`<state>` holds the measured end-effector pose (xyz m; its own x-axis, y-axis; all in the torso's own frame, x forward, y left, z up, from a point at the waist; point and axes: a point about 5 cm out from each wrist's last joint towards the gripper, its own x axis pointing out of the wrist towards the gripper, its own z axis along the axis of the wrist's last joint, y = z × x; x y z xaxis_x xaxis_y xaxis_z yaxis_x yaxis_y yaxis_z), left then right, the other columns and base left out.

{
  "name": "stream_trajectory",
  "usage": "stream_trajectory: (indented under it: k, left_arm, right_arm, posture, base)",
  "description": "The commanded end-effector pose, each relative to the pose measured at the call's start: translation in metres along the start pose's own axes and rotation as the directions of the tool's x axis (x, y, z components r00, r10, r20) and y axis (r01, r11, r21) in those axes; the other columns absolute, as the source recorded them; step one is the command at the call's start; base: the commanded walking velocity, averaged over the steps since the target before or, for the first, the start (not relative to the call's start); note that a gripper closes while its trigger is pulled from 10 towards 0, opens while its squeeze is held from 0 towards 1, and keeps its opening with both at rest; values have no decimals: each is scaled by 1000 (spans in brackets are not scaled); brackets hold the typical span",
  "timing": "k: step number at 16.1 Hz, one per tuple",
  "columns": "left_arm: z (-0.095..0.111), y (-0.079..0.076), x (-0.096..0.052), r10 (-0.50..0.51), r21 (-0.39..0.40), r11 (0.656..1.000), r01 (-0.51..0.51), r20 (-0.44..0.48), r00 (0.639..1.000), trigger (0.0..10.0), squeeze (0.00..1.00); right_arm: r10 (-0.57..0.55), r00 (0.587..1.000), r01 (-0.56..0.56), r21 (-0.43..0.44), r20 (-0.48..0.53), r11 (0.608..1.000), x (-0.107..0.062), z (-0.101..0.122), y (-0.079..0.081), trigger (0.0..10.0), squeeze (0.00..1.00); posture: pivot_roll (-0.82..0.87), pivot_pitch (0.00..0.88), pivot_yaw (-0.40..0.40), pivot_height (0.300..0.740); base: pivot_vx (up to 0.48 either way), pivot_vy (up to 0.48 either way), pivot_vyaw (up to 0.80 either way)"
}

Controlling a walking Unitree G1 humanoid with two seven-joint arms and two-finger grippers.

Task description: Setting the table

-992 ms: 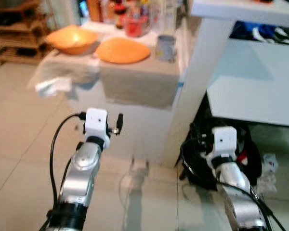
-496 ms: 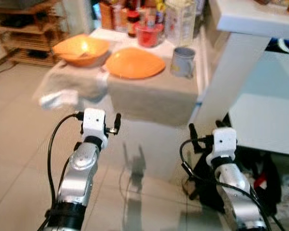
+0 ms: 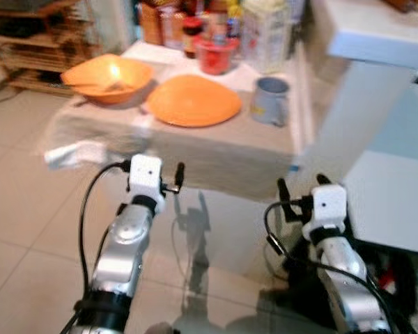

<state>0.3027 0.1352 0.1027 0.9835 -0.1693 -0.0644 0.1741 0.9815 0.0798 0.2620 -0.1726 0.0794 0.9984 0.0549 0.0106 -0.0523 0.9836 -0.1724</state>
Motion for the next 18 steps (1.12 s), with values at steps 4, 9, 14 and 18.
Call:
stream_trajectory:
  k: [4, 9, 14, 18]
  left_arm:
    - [-1, 0, 0, -13, 18, 1000, 13, -7, 1000, 10000, 0]
    - [1, -1, 1, -25, 24, 999, 25, -3, 1000, 10000, 0]
    - [0, -1, 1, -16, 43, 999, 17, -11, 1000, 10000, 0]
    - [1, -1, 0, -20, 36, 999, 20, 1, 1000, 10000, 0]
  right_arm:
    - [2, 1000, -2, 2, 11, 1000, 1, 2, 1, 10000, 0]
    - [8, 1000, -8, -2, 12, 1000, 0, 2, 1, 10000, 0]
    - [2, 1000, -2, -1, 16, 1000, 0, 2, 1, 10000, 0]
    - [1, 1000, -1, -1, 15, 1000, -1, 2, 2, 10000, 0]
  posture:
    - [31, 0, -23, 740]
    - [32, 0, -23, 740]
    - [30, 0, -22, 740]
    - [31, 0, -21, 740]
  base:
    - [0, 480, 0]
    - [0, 475, 0]
    - [0, 0, 0]
    - [324, 0, 0]
